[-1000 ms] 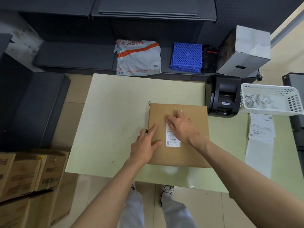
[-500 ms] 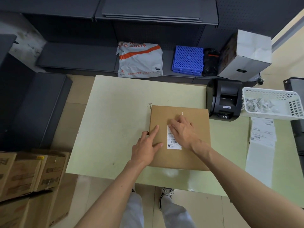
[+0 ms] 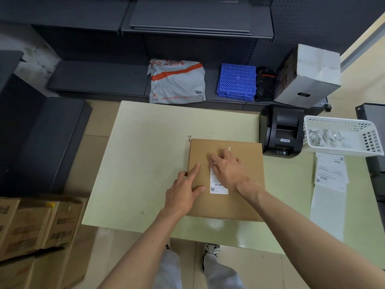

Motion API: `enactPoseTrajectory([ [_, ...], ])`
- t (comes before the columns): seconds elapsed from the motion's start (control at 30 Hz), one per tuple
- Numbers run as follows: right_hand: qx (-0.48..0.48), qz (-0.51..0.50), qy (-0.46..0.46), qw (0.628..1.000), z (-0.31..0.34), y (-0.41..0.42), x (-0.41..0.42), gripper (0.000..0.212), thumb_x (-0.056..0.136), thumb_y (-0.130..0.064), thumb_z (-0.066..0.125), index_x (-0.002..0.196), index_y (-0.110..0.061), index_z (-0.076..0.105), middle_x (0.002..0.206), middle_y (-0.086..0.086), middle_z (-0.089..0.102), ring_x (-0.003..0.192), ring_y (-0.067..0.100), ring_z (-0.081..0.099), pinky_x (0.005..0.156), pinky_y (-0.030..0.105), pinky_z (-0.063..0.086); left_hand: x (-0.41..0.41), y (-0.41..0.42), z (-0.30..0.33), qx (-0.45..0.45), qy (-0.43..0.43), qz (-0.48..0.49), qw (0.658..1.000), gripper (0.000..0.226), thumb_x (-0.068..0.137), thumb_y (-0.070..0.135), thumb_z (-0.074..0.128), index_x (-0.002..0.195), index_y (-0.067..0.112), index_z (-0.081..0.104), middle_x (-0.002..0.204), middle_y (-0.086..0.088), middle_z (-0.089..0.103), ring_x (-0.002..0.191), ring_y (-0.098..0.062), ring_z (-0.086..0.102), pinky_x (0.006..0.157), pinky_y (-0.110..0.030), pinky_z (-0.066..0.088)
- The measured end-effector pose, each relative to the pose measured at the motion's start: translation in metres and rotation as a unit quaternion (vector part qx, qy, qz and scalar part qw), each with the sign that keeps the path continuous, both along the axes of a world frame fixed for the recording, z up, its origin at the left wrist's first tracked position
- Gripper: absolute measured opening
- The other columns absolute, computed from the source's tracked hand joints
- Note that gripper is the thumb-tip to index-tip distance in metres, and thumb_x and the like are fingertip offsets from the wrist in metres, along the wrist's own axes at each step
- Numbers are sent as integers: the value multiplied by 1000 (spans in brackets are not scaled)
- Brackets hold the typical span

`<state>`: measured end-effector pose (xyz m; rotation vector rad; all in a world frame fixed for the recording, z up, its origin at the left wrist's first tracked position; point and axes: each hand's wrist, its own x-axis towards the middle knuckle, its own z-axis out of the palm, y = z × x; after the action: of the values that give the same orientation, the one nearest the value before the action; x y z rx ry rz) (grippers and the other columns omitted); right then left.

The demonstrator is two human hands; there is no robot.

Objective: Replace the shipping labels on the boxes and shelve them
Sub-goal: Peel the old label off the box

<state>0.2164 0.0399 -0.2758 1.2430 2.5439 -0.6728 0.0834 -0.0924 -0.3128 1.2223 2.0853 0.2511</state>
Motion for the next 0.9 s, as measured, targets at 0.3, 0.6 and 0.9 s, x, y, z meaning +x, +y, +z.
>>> enactPoseTrajectory([
  [0.3, -11, -9, -3, 1000, -3, 3, -5, 25, 99, -33, 39, 119, -23, 48, 117, 7, 41, 109, 29, 45, 91, 42, 36, 0, 0, 1, 2, -7, 5, 1000, 72, 97, 59, 50, 153, 58, 5, 137, 2, 41, 117, -22, 55, 87, -42, 51],
  [0.6, -27, -25, 69, 997, -9, -1, 15, 31, 98, -35, 47, 128, -27, 46, 108, -2, 35, 107, 22, 43, 89, 39, 37, 0, 0, 1, 0, -14, 7, 1000, 73, 98, 59, 50, 153, 58, 3, 135, 1, 41, 115, -22, 54, 88, -44, 51],
  [0.9, -11, -21, 52, 998, -15, 1, 10, 17, 93, -29, 53, 105, -19, 62, 106, 0, 38, 103, 24, 48, 87, 37, 38, 1, 0, 2, -3, -13, 6, 1000, 72, 98, 57, 50, 153, 57, 4, 136, 0, 42, 113, -23, 55, 86, -43, 51],
])
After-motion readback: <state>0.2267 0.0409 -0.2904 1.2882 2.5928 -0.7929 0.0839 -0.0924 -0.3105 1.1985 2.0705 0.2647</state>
